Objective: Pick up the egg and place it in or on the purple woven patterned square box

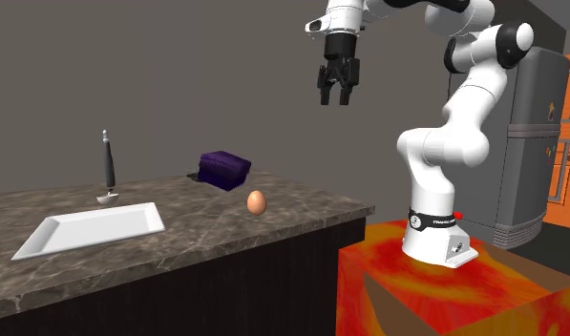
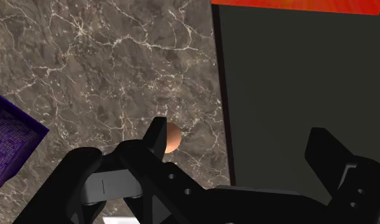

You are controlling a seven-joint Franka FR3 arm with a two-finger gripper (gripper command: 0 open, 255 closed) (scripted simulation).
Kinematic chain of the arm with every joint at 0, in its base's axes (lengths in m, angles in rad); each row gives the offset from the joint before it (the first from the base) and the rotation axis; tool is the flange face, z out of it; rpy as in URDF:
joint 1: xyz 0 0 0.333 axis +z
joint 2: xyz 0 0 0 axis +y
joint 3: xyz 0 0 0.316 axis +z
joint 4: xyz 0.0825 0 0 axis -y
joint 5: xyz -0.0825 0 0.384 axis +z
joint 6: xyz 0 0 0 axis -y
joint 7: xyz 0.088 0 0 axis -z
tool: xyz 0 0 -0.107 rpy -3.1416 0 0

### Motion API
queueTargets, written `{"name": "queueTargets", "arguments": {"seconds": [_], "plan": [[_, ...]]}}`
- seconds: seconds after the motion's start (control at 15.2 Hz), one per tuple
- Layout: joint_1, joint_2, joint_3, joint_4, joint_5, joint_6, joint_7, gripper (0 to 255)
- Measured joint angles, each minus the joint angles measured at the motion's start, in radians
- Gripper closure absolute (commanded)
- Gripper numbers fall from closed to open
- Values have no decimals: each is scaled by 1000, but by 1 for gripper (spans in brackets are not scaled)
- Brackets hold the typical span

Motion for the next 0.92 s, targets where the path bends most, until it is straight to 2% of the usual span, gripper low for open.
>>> {"name": "queueTargets", "arguments": {"seconds": [0.13,0.4,0.92], "plan": [[-2,8,2,-7,-3,13,6,0],[-20,87,11,-51,-28,125,51,0],[-67,326,25,-73,-101,360,166,0]]}}
